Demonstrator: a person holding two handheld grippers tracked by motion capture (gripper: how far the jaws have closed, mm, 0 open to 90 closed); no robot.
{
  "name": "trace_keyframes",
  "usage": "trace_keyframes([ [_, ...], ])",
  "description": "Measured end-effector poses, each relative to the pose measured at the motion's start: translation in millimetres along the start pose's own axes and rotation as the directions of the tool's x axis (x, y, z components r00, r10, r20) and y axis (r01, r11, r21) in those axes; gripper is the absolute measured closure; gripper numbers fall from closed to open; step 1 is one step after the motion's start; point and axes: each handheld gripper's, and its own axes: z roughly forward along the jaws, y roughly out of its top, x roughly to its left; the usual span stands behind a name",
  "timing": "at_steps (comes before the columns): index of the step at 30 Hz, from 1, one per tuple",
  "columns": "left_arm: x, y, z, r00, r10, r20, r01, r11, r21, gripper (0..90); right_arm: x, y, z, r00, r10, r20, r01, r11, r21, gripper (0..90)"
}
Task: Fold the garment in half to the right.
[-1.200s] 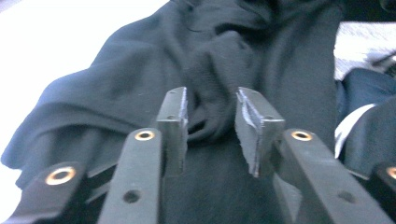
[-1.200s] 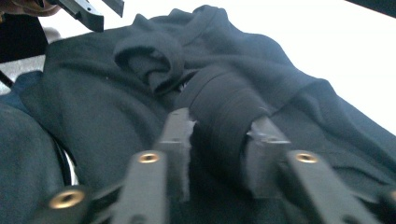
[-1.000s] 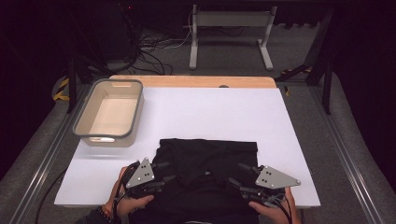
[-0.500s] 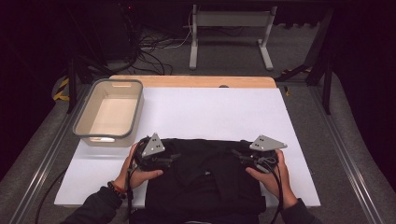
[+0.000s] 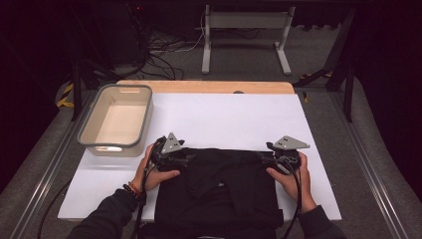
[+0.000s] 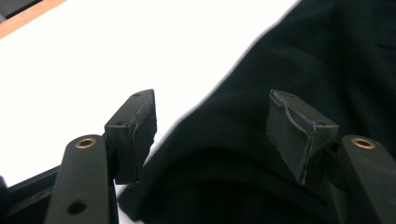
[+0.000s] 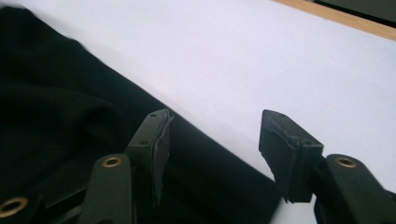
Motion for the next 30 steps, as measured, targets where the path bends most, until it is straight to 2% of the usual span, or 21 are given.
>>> trace_keyframes([
  [1, 2.3, 0.3, 3.3, 1.0000, -0.007, -0.005, 0.007, 1.0000, 0.007, 34.1, -3.5, -2.2, 4.9, 0.9999, -0.002, 0.017, 0.002, 0.999, 0.033, 41.7],
  [3, 4.9, -0.8, 10.2, 0.9999, -0.002, -0.014, 0.002, 0.9990, 0.045, 34.3, -9.9, -8.4, 13.0, 0.9997, 0.026, -0.001, -0.026, 0.996, 0.085, 39.2],
  [5, 6.4, -3.8, 14.5, 1.0000, -0.004, -0.009, 0.005, 0.9967, 0.081, 39.6, -10.8, -13.7, 15.4, 0.9998, 0.019, -0.009, -0.018, 0.993, 0.118, 37.8],
  [7, 7.7, -6.2, 15.3, 0.9999, 0.007, 0.011, -0.008, 0.9944, 0.106, 50.1, -11.2, -15.5, 14.7, 0.9997, 0.018, -0.016, -0.016, 0.993, 0.117, 36.7],
  [8, 7.8, -7.4, 15.2, 0.9999, 0.006, 0.015, -0.008, 0.9923, 0.124, 52.4, -11.5, -15.6, 14.6, 0.9996, 0.023, -0.016, -0.021, 0.993, 0.119, 35.7],
  [10, 8.7, -8.9, 14.4, 0.9997, 0.008, 0.022, -0.011, 0.9895, 0.144, 58.1, -14.0, -16.3, 15.5, 0.9986, 0.048, -0.023, -0.045, 0.991, 0.130, 34.6],
  [11, 9.2, -9.7, 13.2, 0.9991, 0.005, 0.043, -0.011, 0.9891, 0.147, 64.2, -15.6, -16.6, 15.8, 0.9977, 0.062, -0.027, -0.058, 0.989, 0.136, 34.5],
  [14, 8.9, -10.7, 10.0, 0.9985, 0.009, 0.054, -0.017, 0.9891, 0.146, 78.1, -16.3, -17.1, 15.3, 0.9960, 0.072, -0.053, -0.064, 0.989, 0.137, 42.8],
  [15, 8.4, -10.4, 9.0, 0.9987, 0.015, 0.048, -0.022, 0.9887, 0.148, 80.7, -15.8, -16.8, 14.8, 0.9960, 0.072, -0.054, -0.063, 0.988, 0.139, 50.7],
  [19, 6.4, -7.5, -4.2, 0.9993, 0.023, 0.028, -0.026, 0.9948, 0.098, 80.7, -16.1, -17.5, 13.1, 0.9965, 0.057, -0.061, -0.049, 0.990, 0.131, 79.8],
  [20, 6.1, -7.0, -7.6, 0.9995, 0.023, 0.022, -0.025, 0.9955, 0.092, 79.7, -16.4, -17.8, 12.7, 0.9971, 0.057, -0.050, -0.050, 0.990, 0.130, 86.0],
  [24, 4.8, -9.6, -23.0, 0.9997, 0.021, 0.010, -0.022, 0.9970, 0.075, 79.3, -17.6, -19.0, 10.4, 0.9988, 0.043, -0.026, -0.039, 0.991, 0.125, 88.0],
  [26, 3.6, -12.7, -26.6, 0.9998, 0.017, 0.012, -0.018, 0.9969, 0.076, 79.4, -18.0, -19.5, 7.5, 0.9994, 0.018, 0.028, -0.022, 0.992, 0.124, 88.3],
  [30, 1.1, -20.0, -26.4, 0.9999, 0.010, 0.011, -0.011, 0.9944, 0.105, 79.2, -22.9, -20.1, -2.4, 0.9955, 0.031, 0.089, -0.039, 0.996, 0.083, 88.5],
])
